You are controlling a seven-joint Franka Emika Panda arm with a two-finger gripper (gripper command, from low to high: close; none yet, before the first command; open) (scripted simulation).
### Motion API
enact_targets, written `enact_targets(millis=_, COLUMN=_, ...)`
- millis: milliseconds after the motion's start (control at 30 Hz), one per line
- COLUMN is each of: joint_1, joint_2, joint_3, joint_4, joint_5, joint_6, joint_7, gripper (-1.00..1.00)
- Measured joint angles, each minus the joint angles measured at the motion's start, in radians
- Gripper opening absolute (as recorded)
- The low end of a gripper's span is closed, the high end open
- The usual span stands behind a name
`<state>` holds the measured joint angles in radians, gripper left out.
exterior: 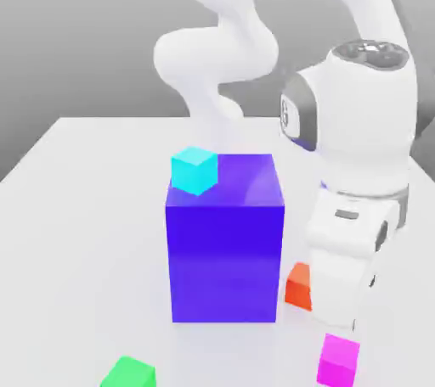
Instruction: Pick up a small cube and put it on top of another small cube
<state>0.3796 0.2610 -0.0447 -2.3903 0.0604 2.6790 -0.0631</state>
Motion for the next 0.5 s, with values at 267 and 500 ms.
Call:
enact_targets(millis=267, joint_1=0.0, joint_2=0.205, joint_3=0.011, joint_4=0.031, joint_5=-0.013, joint_6=0.147, joint_7=-0.025, gripper=-1.0)
enact_targets(millis=500, joint_1=0.004, joint_2=0.15, joint_3=0.007, joint_4=0.019, joint_5=-0.021, joint_6=0.102, joint_7=-0.019, gripper=-1.0)
